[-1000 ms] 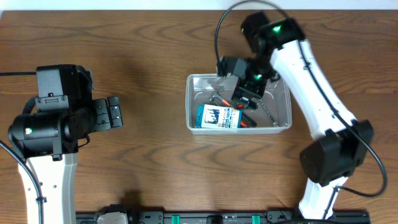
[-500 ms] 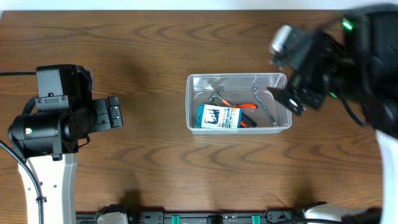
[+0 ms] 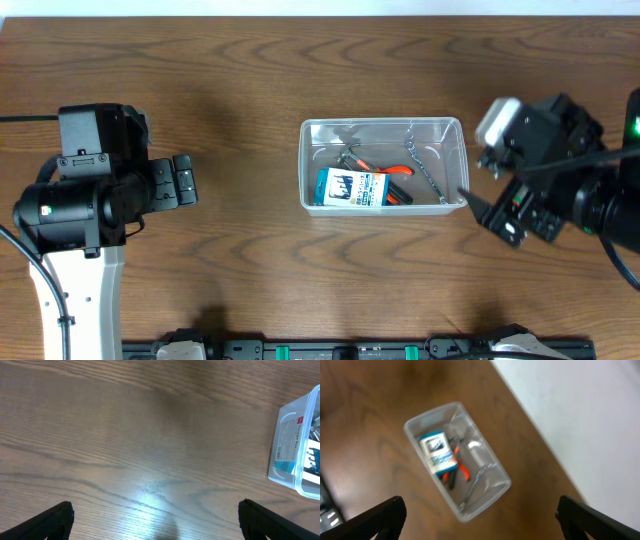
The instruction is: Pack container
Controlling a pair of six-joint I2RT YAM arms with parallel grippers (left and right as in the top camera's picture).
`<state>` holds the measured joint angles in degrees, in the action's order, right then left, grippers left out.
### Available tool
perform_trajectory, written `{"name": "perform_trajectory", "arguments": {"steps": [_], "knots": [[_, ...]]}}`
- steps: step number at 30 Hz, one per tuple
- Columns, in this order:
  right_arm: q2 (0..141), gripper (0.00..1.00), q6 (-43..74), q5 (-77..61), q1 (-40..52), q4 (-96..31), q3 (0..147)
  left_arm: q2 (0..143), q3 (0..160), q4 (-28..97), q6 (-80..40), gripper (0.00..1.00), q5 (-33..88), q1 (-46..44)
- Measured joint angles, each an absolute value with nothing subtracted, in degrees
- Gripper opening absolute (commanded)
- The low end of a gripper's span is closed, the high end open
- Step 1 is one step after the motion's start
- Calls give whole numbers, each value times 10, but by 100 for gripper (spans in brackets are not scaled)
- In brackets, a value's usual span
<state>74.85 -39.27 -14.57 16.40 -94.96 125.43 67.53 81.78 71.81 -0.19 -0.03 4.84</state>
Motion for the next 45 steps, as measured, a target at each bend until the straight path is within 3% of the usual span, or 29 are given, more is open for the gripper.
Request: {"name": "perform_trajectory", "arguments": {"steps": [17,24,45], "knots": [[635,99,-239,-125,159,-964,1253,675,818,718,-2,98,0,48],[536,99,-227,-121,110,-844,1204,675,818,718,-2,98,0,48],[222,99,-218,-185,-1,-180,429,675,818,718,-2,98,-1,48]]}}
